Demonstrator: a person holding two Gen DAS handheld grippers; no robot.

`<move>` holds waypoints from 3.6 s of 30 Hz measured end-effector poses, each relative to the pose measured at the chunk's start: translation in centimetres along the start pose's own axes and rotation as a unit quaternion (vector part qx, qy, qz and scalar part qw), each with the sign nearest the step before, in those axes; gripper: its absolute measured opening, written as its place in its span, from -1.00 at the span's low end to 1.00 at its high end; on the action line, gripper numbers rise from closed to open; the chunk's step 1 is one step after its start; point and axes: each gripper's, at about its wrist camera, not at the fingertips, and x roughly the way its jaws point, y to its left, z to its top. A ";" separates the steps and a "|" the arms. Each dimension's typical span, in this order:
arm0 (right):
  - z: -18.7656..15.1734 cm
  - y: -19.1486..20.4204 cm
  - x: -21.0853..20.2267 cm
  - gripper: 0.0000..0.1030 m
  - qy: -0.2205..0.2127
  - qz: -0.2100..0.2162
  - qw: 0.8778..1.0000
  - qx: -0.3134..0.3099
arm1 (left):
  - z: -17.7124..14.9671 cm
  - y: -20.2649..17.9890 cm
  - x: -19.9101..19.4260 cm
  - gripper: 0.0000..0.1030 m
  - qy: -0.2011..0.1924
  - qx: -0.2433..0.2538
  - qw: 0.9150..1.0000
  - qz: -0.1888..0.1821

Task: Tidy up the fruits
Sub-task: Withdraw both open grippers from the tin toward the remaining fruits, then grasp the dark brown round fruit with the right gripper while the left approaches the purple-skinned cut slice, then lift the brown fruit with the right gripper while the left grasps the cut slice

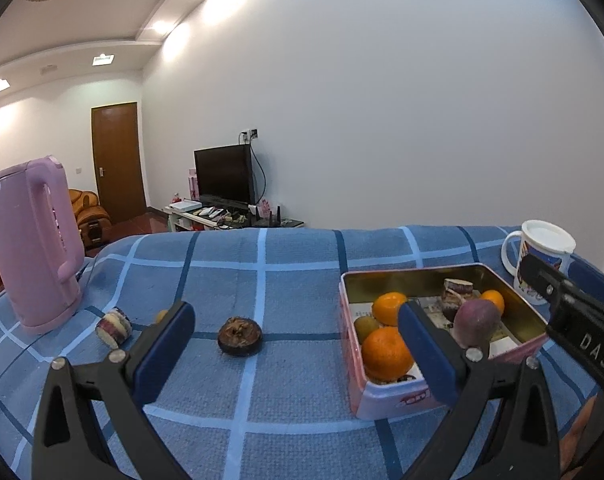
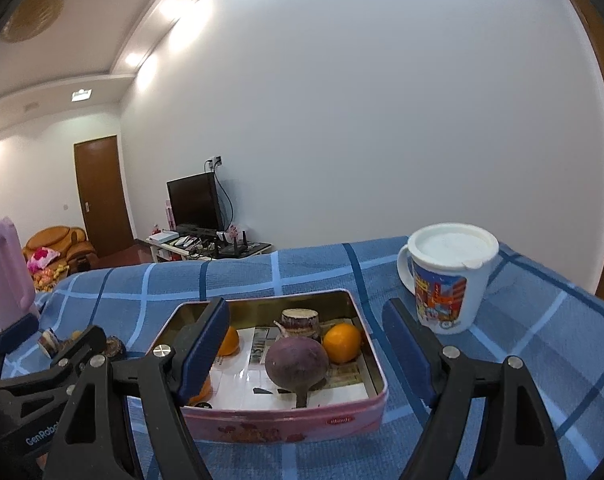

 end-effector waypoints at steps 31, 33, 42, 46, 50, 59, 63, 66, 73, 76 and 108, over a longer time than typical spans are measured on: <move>-1.7 9.0 1.1 0.55 0.044 0.015 0.999 0.007 | -0.7 7.5 -0.3 1.00 0.023 0.010 0.999 0.034; -1.7 9.8 1.4 0.55 0.044 0.017 0.999 0.004 | -0.7 8.3 0.0 1.00 0.023 0.011 0.999 0.041; -1.8 13.6 2.5 0.55 0.051 0.033 0.998 -0.021 | -0.3 14.2 1.8 1.00 0.035 0.003 0.995 0.097; -1.9 15.1 3.2 0.55 0.060 0.048 0.997 -0.032 | -0.2 17.6 3.2 1.00 0.056 -0.017 0.990 0.127; -2.2 16.7 4.6 0.55 0.088 0.066 0.993 -0.042 | -0.3 20.9 4.9 1.00 0.090 -0.040 0.983 0.154; -3.4 20.2 10.1 0.55 0.201 0.113 0.972 -0.039 | -1.2 25.9 6.9 1.00 0.151 -0.116 0.970 0.152; -3.7 22.3 11.8 0.55 0.223 0.114 0.966 -0.062 | -1.2 25.8 7.1 1.00 0.160 -0.089 0.968 0.171; -4.2 23.8 12.8 0.46 0.246 0.106 0.959 -0.089 | -1.2 25.9 7.3 1.00 0.163 -0.086 0.967 0.176; -5.4 24.8 14.5 0.20 0.296 0.105 0.943 -0.109 | -0.8 25.2 7.6 1.00 0.168 -0.068 0.972 0.151; -5.7 25.2 14.8 0.11 0.301 0.100 0.940 -0.122 | -0.6 24.4 7.7 1.00 0.167 -0.050 0.974 0.144; -4.0 21.7 8.7 -0.11 0.210 0.215 0.953 -0.049 | 0.2 22.3 14.6 0.25 0.276 -0.040 0.959 0.055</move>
